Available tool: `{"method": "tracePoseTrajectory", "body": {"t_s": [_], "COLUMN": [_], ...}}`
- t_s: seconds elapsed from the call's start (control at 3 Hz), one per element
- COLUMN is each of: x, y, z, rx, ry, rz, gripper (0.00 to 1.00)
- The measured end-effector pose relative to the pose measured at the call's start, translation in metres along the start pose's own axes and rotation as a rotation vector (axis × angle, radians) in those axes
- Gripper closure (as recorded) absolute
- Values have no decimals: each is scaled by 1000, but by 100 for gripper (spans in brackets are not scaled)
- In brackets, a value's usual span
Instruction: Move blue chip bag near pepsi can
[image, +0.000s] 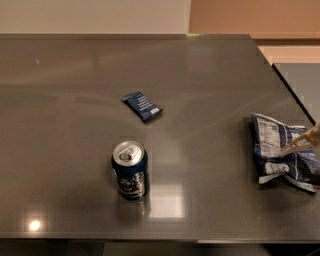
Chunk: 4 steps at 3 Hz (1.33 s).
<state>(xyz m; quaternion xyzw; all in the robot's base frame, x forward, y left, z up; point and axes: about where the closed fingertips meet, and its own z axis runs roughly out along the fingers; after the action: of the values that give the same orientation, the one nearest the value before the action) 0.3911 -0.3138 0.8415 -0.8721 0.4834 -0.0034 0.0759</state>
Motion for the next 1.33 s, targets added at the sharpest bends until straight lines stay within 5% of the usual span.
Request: {"method": "tracePoseTrajectory", "body": {"t_s": [0.67,1.0,1.33], "x": [-34,-65,-98], "y": [-27,-50,-69], "z": [-17,-23,-24], "rx": [6,26,44], "ry": [2,-28,-66], "rz": [-34,-82,-145], "gripper": [86,100,100]}}
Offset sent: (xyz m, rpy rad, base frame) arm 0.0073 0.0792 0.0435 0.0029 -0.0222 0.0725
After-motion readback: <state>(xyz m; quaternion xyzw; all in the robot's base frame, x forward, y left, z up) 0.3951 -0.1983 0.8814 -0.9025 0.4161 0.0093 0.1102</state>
